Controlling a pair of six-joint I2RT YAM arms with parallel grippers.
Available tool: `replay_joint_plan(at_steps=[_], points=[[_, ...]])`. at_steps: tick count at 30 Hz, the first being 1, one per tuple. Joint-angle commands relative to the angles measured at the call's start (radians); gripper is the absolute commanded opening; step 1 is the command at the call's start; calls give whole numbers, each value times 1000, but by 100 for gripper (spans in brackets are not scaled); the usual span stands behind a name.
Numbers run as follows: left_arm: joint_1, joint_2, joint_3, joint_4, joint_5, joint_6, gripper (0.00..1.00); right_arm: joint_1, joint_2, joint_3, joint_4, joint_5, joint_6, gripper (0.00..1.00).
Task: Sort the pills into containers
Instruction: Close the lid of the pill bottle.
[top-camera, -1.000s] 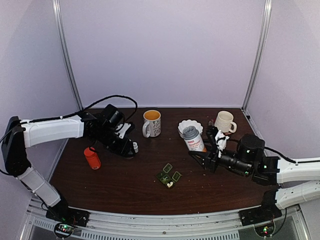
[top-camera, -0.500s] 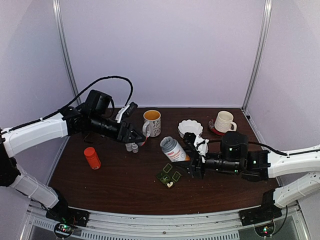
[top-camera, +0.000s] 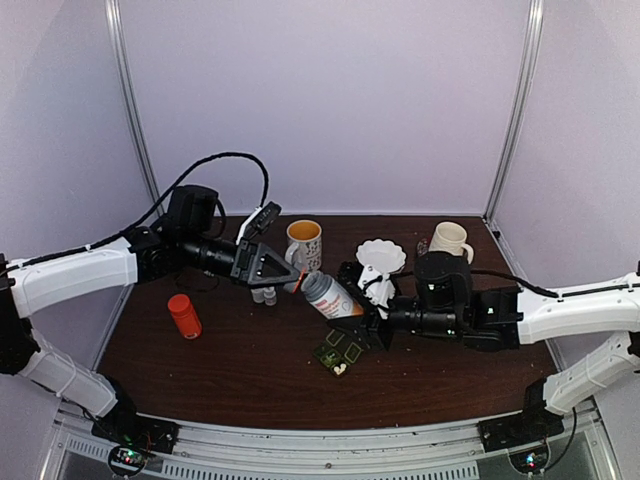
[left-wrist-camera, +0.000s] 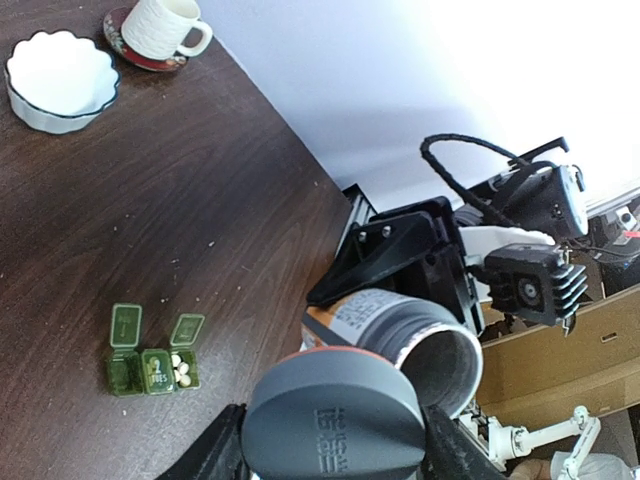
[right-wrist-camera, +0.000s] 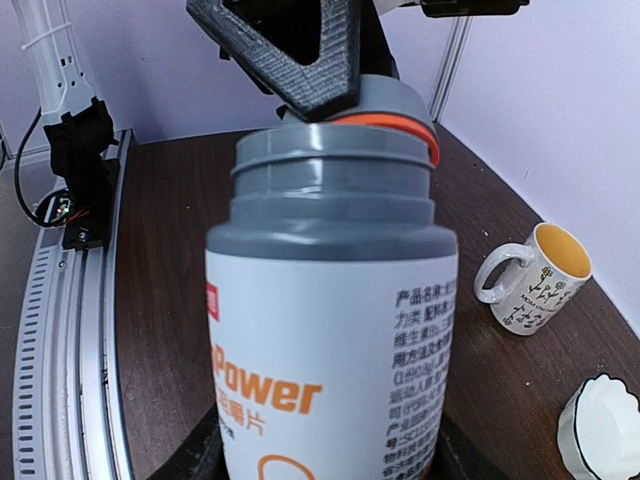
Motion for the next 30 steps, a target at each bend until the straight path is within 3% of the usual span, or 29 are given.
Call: replay_joint_plan(at_steps=[1,5,22,30], points=[[-12,-43,-21,131,71,-34,53,7,24,46,-21,34,-30,0],[-30,-34,-29,150,100,-48,52,8,42,73,-42,37,-30,0],[-73,22,42,-53,20,67,53,34,66,142,-134,82,-49,0],[-92,42,57,-49,30,57,54,84,128,232,-252,245,-111,0]])
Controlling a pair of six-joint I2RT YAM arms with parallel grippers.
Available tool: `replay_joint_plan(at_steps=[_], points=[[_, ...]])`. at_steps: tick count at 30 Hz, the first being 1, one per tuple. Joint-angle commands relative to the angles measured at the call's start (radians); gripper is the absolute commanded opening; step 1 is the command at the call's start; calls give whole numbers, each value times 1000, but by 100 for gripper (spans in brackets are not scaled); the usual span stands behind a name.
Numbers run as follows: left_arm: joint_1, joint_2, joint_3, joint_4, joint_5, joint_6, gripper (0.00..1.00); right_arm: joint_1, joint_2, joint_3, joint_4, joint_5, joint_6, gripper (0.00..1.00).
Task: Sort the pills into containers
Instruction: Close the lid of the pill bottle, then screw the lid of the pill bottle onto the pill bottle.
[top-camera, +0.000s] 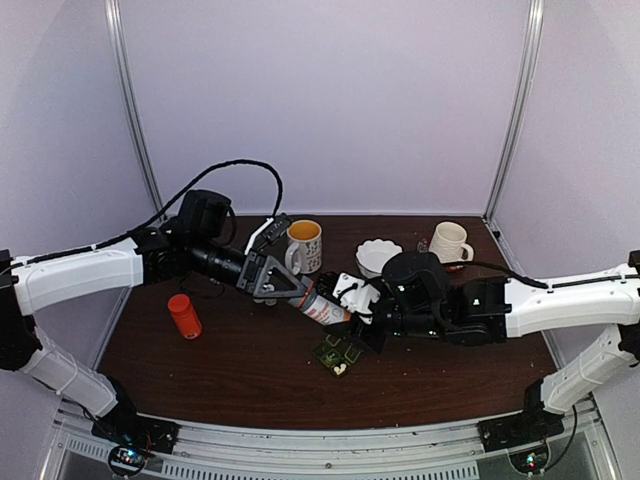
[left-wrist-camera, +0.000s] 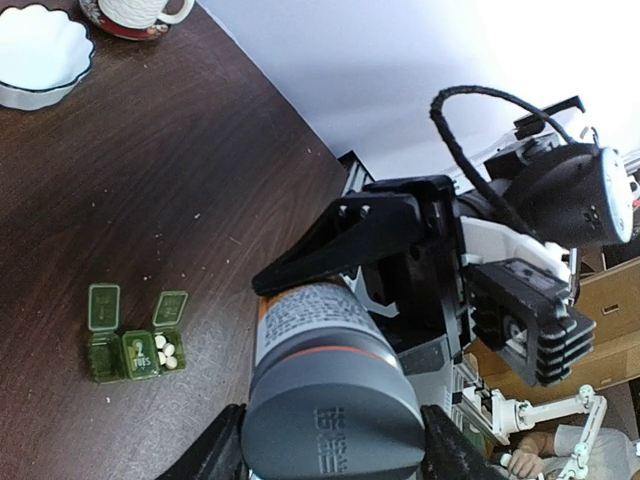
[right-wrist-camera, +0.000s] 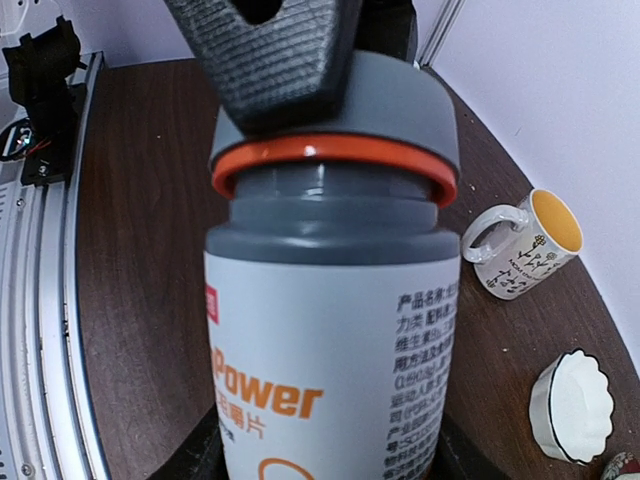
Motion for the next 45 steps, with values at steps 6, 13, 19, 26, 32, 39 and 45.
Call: replay_joint_plan(at_steps=[6,13,19,26,32,39,45], points=[[-26,36,33,-10,3,7,53,77,69,117,-56,307,-86,0],[-26,58,45,-26,7,2,53,128,113,161,-57,448,-136,0],[-26,49,48,-32,18,58,51,79,81,179,-67,154,-39,0],[-88,4,54,-161,0,370,54,-35,26,209,-47,-316,97,0],[-120,-11,67,-229,-126,572,53,-131,45,234,-7,-697,244,0],[-130,-88,32,-206,-122,838,51,-194,82,232,100,-979,418,0],[-141,-132,39,-296,-79,1098,53,-204,84,208,160,-1049,486,0]])
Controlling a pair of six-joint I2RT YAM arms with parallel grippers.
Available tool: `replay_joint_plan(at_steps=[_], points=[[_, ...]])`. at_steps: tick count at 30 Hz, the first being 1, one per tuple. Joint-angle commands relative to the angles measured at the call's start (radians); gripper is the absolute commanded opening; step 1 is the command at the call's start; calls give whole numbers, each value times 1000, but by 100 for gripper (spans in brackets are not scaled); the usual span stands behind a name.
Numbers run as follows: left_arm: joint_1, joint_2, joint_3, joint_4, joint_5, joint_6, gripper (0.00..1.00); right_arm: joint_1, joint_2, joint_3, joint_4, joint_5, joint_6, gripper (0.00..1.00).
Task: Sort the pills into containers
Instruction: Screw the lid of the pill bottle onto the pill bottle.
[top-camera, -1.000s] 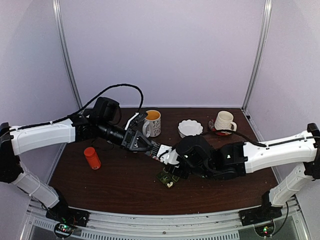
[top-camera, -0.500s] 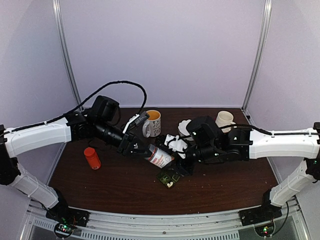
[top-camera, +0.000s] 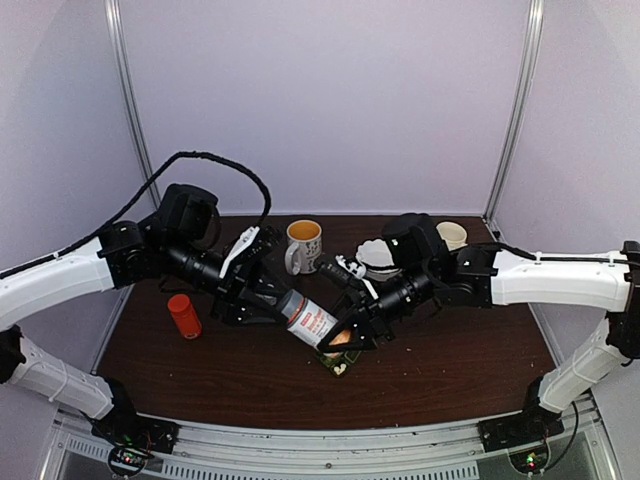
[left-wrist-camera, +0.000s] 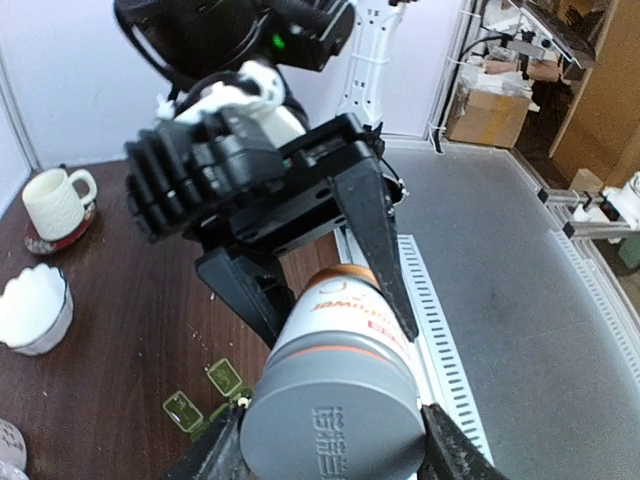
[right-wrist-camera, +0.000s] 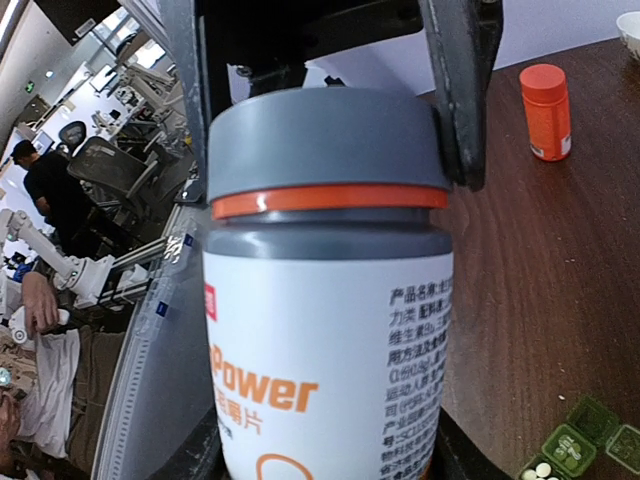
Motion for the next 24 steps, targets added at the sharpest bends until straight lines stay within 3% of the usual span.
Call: replay_joint_plan(at_steps=[1,3,5,9,14,18,24], points=[[-40,2,-15,-55,-12,289,55,-10,-7,58,269,-106,144,0],[-40,-3,-17,-50,-48,291,68,-10,-14,55,252,-94,130,0],[-40,-19,-40,14,-106,217,96,-11,-20,59,208,-66,93,0],[-37,-129,-150,207,-189,87,98,-10,-30,93,35,47,-37,0],[-31,-272,-261,351,-315,-128,97,-10,-45,94,-42,184,-117,0],[-25,-351,-279,332,-482,-395,98,-8,-60,79,-40,269,-155,0],[1,-301,-152,185,-354,-678,98,65,-123,33,-37,600,-286,0]])
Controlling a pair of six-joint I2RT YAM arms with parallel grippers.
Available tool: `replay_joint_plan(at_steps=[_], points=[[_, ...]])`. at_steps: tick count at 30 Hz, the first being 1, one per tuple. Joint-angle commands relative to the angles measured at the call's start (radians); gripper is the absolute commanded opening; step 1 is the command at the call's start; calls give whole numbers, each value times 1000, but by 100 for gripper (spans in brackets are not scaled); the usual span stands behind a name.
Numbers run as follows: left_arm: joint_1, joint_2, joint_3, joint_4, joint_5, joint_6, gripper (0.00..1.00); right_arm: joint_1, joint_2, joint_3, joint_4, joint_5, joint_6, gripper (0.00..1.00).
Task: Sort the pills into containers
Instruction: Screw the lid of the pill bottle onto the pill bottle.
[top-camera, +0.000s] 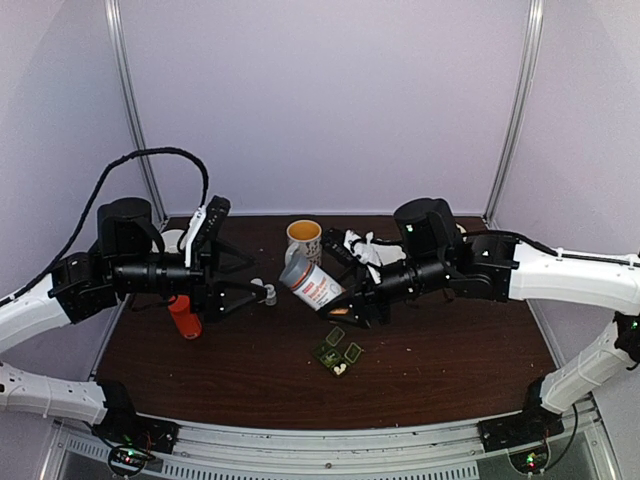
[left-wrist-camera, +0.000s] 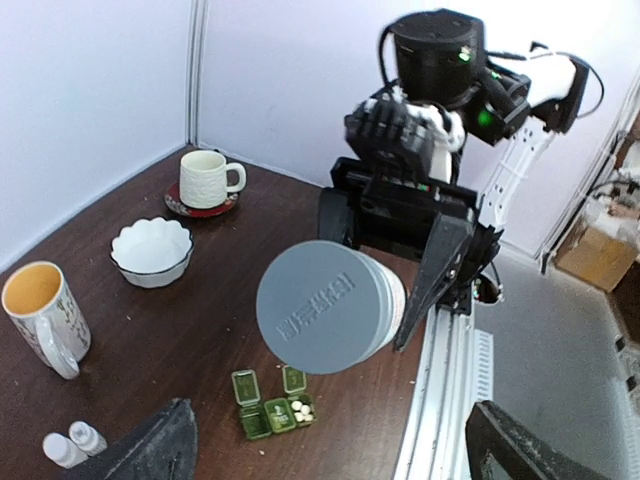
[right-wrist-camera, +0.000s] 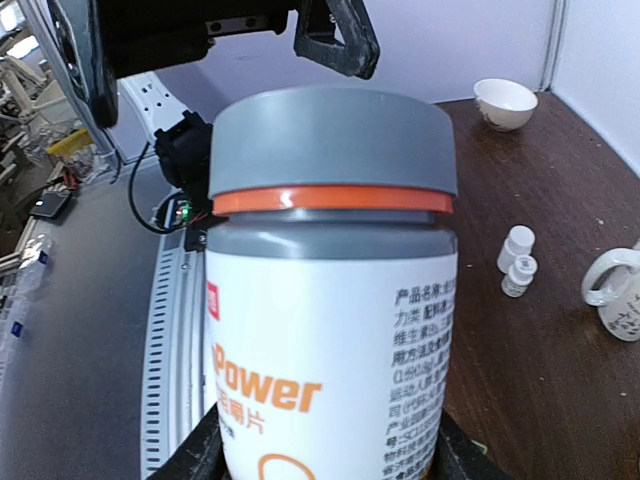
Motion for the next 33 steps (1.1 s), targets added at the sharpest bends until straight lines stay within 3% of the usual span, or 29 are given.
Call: replay_joint_plan(at_steps=[1,5,8,22,33], points=[[25,39,76,-29,52,-314,98,63,-85,-35,19,315,-145,0],[87,34,-1,113,163,-523,97,66,-124,-95,108,336,-156,0],[125,65,-19,176,247,-649,96,72,-119,-75,85,359,-170,0],[127,237,141,91,345,-735,95,203,-65,13,-32,677,-338,0],[120,313,185,23,366,-701,90,222,2,68,-62,732,-361,0]])
